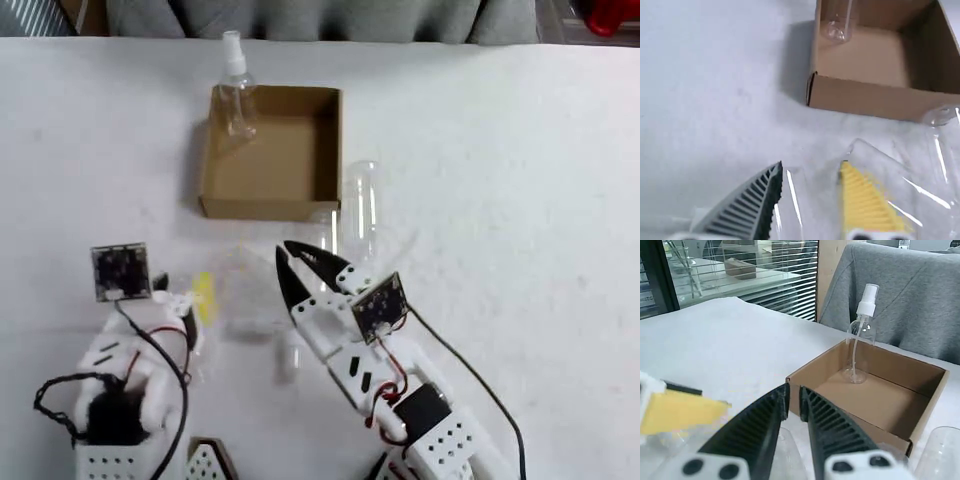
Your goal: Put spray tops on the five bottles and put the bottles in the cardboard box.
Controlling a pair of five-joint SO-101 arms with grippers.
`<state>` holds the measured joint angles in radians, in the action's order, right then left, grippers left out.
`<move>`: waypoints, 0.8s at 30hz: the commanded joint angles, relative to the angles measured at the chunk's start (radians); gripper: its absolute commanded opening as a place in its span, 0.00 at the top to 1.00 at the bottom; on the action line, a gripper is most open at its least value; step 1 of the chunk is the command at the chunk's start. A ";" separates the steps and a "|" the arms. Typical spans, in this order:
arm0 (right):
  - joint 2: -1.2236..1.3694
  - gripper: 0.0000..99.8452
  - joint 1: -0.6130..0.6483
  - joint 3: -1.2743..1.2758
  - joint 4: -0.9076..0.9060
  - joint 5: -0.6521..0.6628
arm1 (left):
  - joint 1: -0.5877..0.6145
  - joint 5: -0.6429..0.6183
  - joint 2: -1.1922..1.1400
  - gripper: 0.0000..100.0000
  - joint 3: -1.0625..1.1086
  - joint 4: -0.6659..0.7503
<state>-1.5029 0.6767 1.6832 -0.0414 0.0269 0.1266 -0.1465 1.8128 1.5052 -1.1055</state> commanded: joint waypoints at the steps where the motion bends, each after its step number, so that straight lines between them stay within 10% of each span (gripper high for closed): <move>1: -0.001 0.98 0.002 0.011 -0.001 0.009 | 0.065 0.006 0.008 0.94 -0.087 0.002; 15: -0.001 0.98 0.001 0.011 -0.001 0.009 | 0.070 0.012 -0.004 0.98 -0.203 -0.118; 24: -0.001 0.98 0.004 0.011 -0.024 0.009 | -0.081 0.012 -0.397 0.98 -0.529 -0.325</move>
<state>-1.5029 0.6767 1.6832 -0.0614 0.0269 0.1005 -0.1419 1.5673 1.1400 -1.3663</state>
